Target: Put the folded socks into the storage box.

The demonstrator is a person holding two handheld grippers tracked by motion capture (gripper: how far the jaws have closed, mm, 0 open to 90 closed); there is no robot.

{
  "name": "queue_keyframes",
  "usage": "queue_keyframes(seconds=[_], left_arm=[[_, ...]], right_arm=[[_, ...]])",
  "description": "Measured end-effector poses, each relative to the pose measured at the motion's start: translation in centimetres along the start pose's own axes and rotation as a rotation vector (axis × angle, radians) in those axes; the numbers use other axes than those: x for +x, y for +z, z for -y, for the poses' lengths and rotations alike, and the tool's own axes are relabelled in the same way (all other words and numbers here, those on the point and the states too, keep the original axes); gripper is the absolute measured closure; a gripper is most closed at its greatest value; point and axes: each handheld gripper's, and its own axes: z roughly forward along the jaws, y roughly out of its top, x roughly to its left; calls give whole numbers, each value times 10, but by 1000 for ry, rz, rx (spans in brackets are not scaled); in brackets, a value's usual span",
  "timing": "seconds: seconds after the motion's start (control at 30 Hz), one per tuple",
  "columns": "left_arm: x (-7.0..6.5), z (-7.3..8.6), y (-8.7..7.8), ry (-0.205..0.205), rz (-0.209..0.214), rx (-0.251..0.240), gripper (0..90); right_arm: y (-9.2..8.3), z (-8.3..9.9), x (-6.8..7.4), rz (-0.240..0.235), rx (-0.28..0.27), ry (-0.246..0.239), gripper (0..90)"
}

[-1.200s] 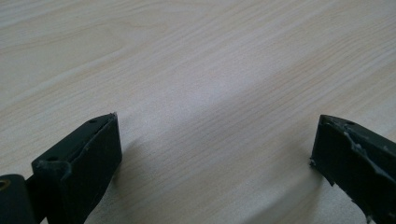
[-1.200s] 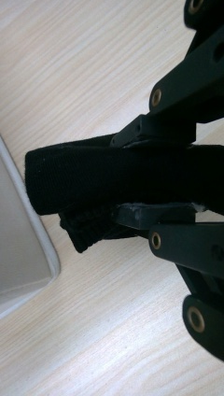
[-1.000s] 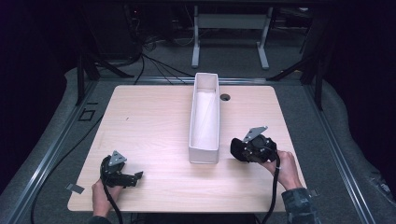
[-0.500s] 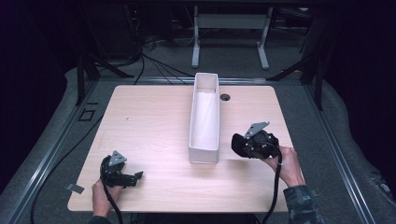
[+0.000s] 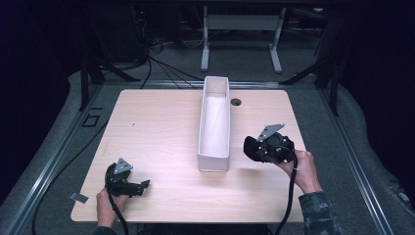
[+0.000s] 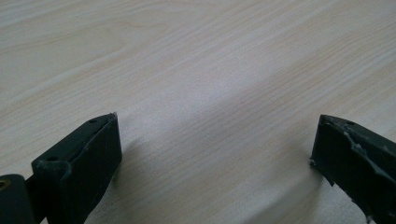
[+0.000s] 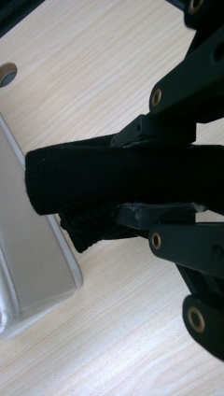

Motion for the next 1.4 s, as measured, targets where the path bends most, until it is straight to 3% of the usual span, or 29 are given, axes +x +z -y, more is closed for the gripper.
queue_keyframes(seconds=[0.9, 1.4], left_arm=[[1, -1, 1, 5, 3, 3, 8], [1, -1, 1, 5, 2, 3, 8]], right_arm=[[-21, -21, -11, 23, -33, 4, 676], [-27, -39, -10, 26, -51, -31, 676]])
